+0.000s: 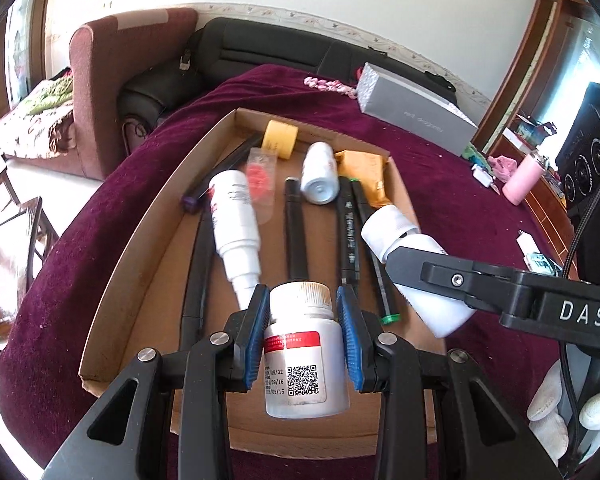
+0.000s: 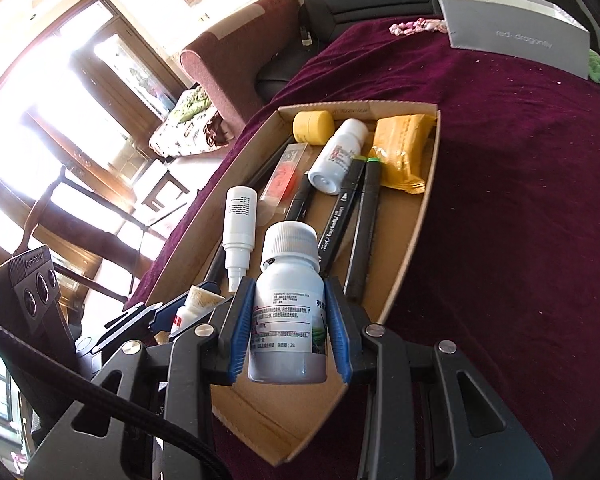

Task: Organize objects
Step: 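Lower both bottles into the tray and open both tools to release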

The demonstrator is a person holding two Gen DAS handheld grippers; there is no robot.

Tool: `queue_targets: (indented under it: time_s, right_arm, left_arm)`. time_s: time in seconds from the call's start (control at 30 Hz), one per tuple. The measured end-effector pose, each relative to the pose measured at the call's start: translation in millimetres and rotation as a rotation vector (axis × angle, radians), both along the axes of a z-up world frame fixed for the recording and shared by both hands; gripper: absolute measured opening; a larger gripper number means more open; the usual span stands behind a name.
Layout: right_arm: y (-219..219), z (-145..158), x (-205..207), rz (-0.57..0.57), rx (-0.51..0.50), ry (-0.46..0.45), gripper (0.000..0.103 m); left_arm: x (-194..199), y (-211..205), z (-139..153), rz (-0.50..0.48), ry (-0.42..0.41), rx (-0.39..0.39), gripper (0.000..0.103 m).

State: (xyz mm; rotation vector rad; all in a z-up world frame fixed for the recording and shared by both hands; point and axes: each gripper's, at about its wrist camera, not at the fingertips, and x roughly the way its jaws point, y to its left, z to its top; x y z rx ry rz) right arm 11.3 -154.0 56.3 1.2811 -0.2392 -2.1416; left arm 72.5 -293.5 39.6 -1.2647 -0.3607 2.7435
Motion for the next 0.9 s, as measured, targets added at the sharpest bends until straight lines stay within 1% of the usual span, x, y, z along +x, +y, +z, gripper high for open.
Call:
queue_targets:
  time_s: [0.23,0.63,0.9]
  right_arm:
    - [-16,-12,-9,0.014,0.024,-0.024,0.033]
    - [-37,-24,-25,0.000,0.066,-0.046,0.033]
    - [-52,-24,-33,-0.008,0.124,-0.004,0.033]
  left_arm:
    - [-6,-15,-13,0.020,-0.040,0.030,0.029]
    - [-15,-22,-23,0.030,-0.064,0.038,0.029]
    - [-22,-23,-24,0.028,-0.060,0.034,0.029]
